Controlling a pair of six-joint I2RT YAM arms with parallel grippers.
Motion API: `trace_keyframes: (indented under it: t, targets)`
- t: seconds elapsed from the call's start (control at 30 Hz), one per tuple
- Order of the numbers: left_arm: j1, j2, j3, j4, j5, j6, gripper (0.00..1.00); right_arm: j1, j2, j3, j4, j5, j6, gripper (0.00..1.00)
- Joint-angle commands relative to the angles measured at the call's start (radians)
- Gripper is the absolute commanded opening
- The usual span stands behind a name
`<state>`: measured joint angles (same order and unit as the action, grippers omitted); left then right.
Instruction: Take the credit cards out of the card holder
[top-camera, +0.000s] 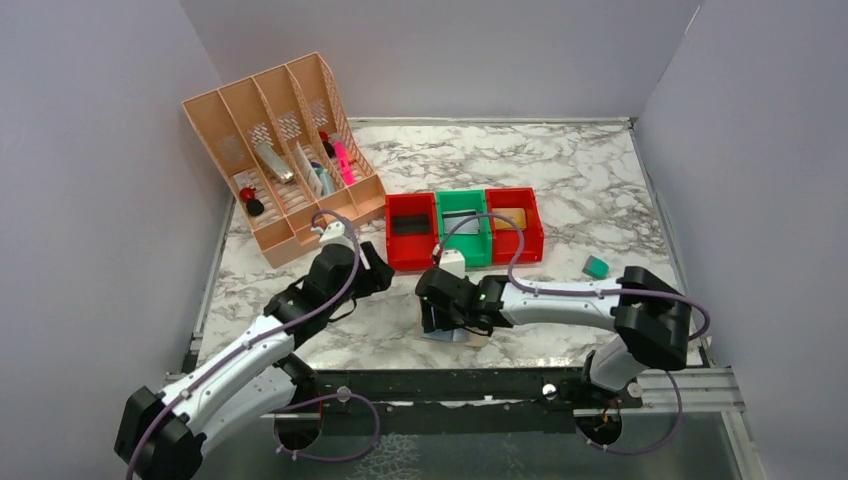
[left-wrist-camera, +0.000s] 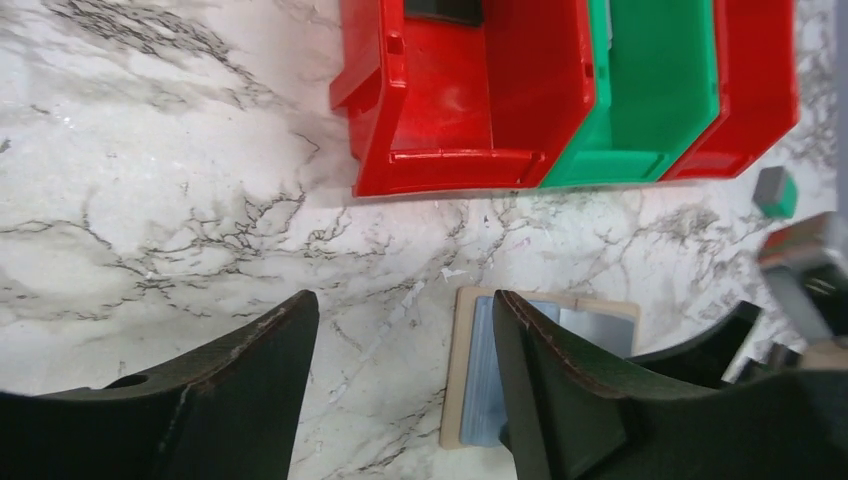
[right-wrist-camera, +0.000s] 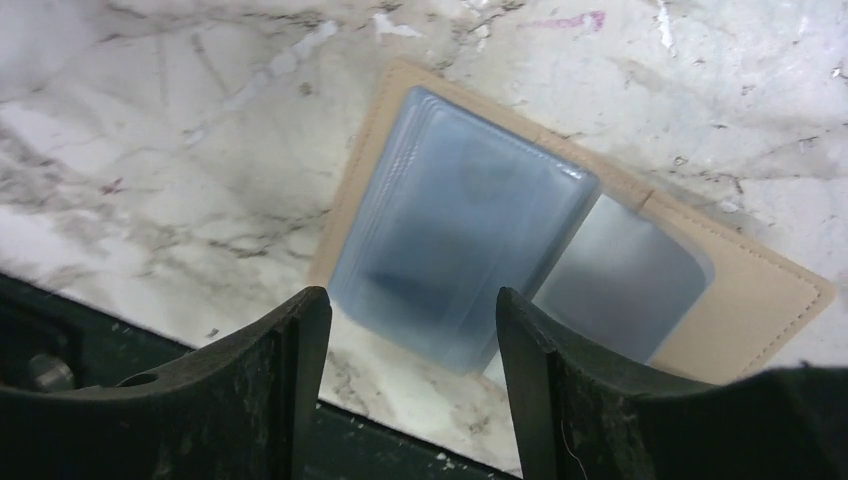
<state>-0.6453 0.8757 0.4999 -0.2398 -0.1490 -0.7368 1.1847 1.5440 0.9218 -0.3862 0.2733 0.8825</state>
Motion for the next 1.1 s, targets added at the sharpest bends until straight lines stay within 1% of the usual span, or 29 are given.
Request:
trace_keyframes:
  t: [0.0,0.2,0.33,0.5,0.6,0.7,0.73,0.83,0.9,0.93,0.97,1.0,1.07]
  targets:
    - [0.010,-0.156,-0.049,-0.028,-0.097,-0.058,0.70,0.006,0.087,0.083,-0.094,0.093,0.030,0.67]
    - [0.009,-0.287,-0.081,-0.056,-0.133,-0.093,0.72,0.006,0.171,0.113,-0.087,0.049,0.008,0.68]
    - [0.009,-0.334,-0.098,-0.058,-0.142,-0.098,0.72,0.006,0.216,0.144,-0.175,0.106,0.032,0.66]
    - [0.010,-0.341,-0.099,-0.067,-0.134,-0.096,0.72,0.006,0.228,0.128,-0.217,0.137,0.042,0.49]
    - [0.010,-0.333,-0.097,-0.067,-0.127,-0.096,0.72,0.006,0.234,0.132,-0.240,0.151,0.049,0.41]
    - [0.010,-0.320,-0.093,-0.067,-0.117,-0.097,0.72,0.006,0.222,0.132,-0.233,0.147,0.046,0.38]
    - [0.010,-0.316,-0.090,-0.067,-0.112,-0.096,0.72,0.006,0.209,0.127,-0.219,0.136,0.040,0.37]
    - [0.010,-0.298,-0.085,-0.056,-0.086,-0.087,0.72,0.006,0.146,0.083,-0.128,0.093,0.018,0.29]
    - [0.010,-0.281,-0.083,-0.041,-0.062,-0.082,0.72,0.006,0.093,0.034,-0.041,0.072,-0.021,0.22]
    - [0.010,-0.272,-0.084,-0.033,-0.050,-0.081,0.72,0.005,0.068,0.018,-0.014,0.071,-0.032,0.13]
    - [0.010,-0.261,-0.084,-0.025,-0.039,-0.078,0.72,-0.004,0.046,0.007,0.007,0.060,-0.043,0.07]
    - [0.010,-0.250,-0.082,-0.018,-0.030,-0.074,0.73,-0.017,0.023,-0.002,0.033,0.043,-0.062,0.04]
    - [0.010,-0.227,-0.079,-0.012,-0.013,-0.070,0.73,-0.038,-0.014,-0.013,0.059,0.011,-0.086,0.01]
